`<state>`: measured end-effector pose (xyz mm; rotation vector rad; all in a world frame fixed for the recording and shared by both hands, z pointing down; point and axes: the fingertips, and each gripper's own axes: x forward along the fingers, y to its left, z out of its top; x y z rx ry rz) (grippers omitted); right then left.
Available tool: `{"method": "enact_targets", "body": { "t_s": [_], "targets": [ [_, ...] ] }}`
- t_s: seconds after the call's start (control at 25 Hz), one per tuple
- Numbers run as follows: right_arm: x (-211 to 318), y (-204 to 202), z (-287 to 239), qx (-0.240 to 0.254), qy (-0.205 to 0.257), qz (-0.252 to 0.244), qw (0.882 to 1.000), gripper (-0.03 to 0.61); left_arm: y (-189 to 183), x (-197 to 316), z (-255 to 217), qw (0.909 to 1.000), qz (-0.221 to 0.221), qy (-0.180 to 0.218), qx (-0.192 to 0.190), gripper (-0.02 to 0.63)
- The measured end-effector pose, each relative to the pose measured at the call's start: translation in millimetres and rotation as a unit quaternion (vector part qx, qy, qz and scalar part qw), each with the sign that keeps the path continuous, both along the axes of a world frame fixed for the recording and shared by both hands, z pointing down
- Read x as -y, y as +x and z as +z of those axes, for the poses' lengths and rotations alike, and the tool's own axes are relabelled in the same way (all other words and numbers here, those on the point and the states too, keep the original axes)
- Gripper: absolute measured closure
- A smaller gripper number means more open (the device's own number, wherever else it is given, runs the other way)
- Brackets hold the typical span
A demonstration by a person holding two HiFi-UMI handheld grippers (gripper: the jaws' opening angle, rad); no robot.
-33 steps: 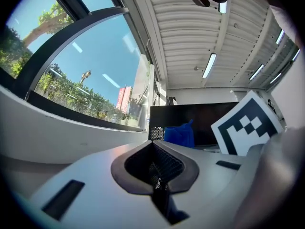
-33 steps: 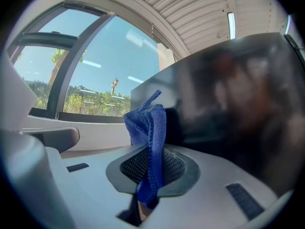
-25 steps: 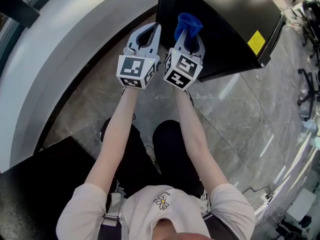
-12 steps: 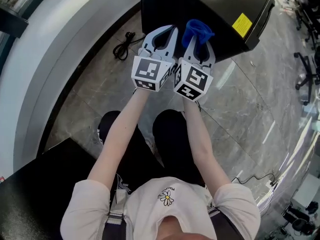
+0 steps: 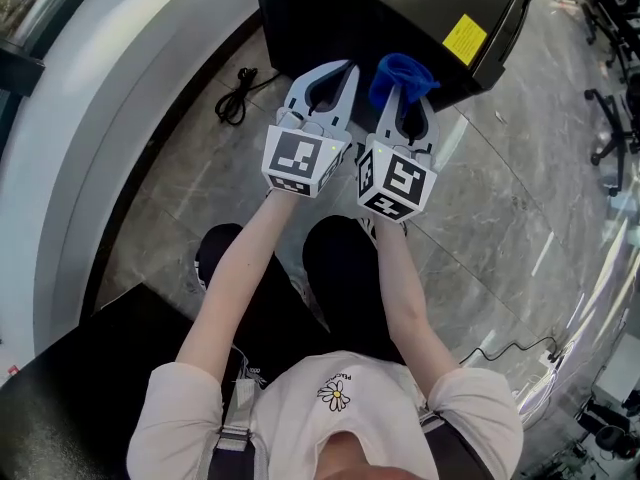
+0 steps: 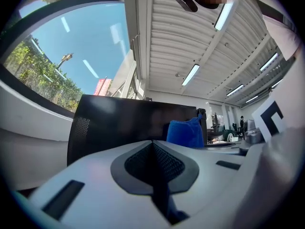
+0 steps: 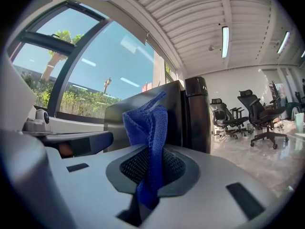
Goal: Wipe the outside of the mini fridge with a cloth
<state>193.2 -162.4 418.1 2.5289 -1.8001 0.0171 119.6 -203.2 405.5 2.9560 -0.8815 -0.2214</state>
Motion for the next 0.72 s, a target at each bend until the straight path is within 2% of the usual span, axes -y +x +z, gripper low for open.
{"method": "enact_targets", "body": {
  "t_s": [0.28,0.72],
  "targets": [
    [-25.0,19.3,-2.9,-0.004,0.003,0.034,0.999,0.517,5.5,0.7,10.2,0.9998,-0.011,-0.013,0.004,0.609],
    [-61.5,51.2,-3.4,-0.002,0.007,0.084,0.996,0.517,15.6,-8.3,13.6,0.9999,0.002,-0.011,0.01,0.609]
  ]
}}
